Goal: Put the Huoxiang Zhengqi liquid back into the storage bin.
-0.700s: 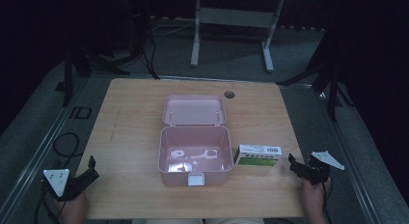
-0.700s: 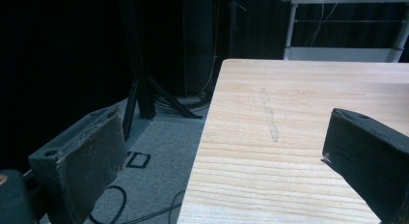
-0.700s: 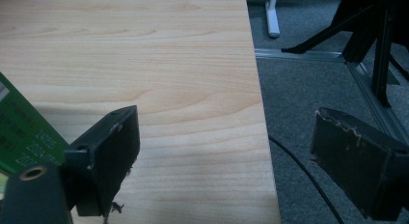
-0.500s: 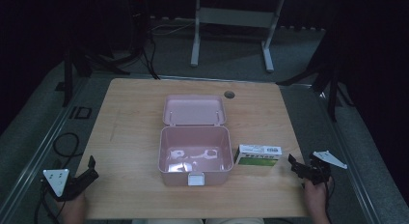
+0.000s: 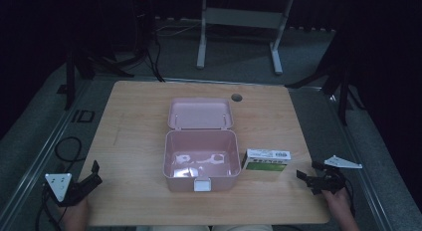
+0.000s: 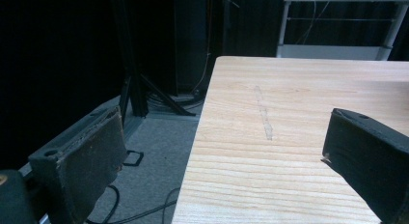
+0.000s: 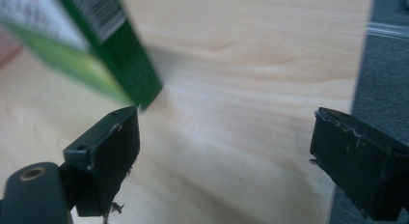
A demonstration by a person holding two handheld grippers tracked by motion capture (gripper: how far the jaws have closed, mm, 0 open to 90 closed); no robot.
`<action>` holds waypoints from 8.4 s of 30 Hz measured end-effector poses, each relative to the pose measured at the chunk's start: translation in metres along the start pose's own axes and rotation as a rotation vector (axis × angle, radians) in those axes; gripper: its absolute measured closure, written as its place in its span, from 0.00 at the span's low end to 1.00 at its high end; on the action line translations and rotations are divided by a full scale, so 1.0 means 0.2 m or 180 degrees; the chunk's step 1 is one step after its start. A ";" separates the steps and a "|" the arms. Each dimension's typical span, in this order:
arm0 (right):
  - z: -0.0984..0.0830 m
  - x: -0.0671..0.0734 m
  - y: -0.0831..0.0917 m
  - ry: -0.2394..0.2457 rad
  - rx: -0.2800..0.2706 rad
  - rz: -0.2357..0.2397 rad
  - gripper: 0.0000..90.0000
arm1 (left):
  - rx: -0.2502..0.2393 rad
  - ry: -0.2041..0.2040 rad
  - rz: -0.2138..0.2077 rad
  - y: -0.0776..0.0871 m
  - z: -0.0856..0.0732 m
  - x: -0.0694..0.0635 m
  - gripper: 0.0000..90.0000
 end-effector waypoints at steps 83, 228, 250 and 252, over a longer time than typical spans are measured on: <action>0.72 0.82 0.02 0.3361 0.2451 0.0989 0.25 | 0.0105 -0.0089 -0.0210 -0.02 0.00 -0.01 0.02; 1.39 1.38 -0.17 0.3619 0.2698 0.0966 0.70 | 0.0130 -0.0122 -0.0288 -0.02 0.00 -0.01 0.02; 1.38 1.68 -0.34 0.3774 0.2726 0.1083 0.70 | 0.0106 -0.0081 -0.0300 -0.02 0.01 0.00 0.02; 1.36 1.70 -0.36 0.3776 0.2719 0.1091 0.70 | 0.0102 -0.0080 -0.0297 -0.02 0.01 0.00 0.02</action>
Point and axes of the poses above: each handheld gripper's, and its own axes: y roughly backward along the jaws, z roughly out of its top, x roughly to its left, the point moved 1 cm from there along -y, roughly forward along the jaws, and after that the axes turned 6 degrees about -z, right-handed, at the moved point
